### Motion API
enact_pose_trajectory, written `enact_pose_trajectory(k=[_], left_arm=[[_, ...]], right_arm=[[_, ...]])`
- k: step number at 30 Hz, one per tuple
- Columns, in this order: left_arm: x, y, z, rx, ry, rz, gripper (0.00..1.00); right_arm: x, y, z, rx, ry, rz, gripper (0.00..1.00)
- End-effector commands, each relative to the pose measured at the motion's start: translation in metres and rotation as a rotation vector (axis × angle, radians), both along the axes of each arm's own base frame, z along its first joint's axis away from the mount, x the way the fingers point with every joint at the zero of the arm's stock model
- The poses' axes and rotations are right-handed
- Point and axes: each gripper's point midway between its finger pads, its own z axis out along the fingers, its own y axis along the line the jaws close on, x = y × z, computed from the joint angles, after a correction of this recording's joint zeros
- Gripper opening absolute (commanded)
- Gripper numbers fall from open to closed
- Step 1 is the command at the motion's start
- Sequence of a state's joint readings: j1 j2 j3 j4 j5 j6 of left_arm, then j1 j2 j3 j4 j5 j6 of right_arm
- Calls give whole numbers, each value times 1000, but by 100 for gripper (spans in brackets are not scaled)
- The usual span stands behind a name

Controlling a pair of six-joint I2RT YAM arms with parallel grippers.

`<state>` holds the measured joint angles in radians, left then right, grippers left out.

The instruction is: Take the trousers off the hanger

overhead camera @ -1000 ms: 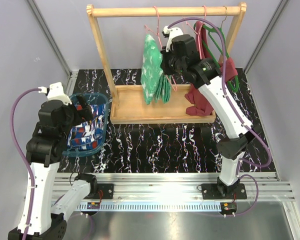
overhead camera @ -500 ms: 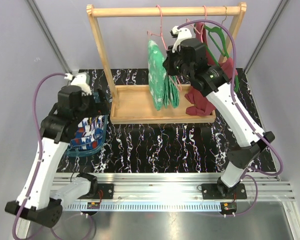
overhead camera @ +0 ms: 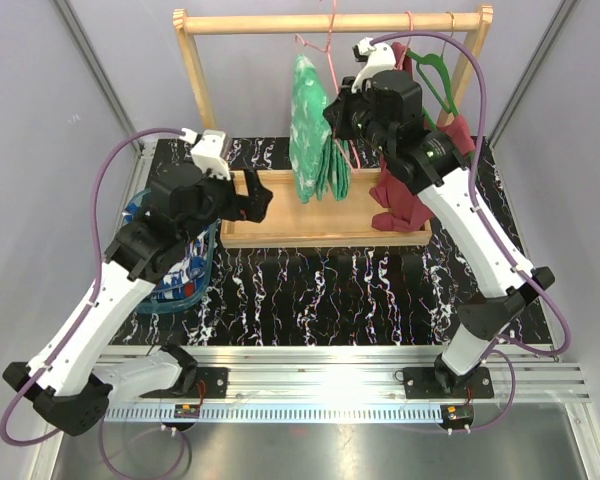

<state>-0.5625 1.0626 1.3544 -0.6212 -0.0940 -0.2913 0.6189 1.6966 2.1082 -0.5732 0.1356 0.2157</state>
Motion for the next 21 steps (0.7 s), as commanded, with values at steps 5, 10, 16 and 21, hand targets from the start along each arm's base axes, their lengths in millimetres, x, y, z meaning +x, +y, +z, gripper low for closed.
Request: enact_pose_trajectory(k=[5,10,16,21], left_arm=[[11,-56,82,-23,-346,-96,99],[0,-92,93,22,-469,-230,99],[-14,-128,109,12,-619,-307,99],[-19,-153,112,-20,-587,-371,99]], right_arm=[[-68,-33,140,267,-276,0,0],[-100,-54,138,260,-260,-43,0],[-126,-62,127,233,-214,-35,0],[-141,-66,119,242,-206,-26,0]])
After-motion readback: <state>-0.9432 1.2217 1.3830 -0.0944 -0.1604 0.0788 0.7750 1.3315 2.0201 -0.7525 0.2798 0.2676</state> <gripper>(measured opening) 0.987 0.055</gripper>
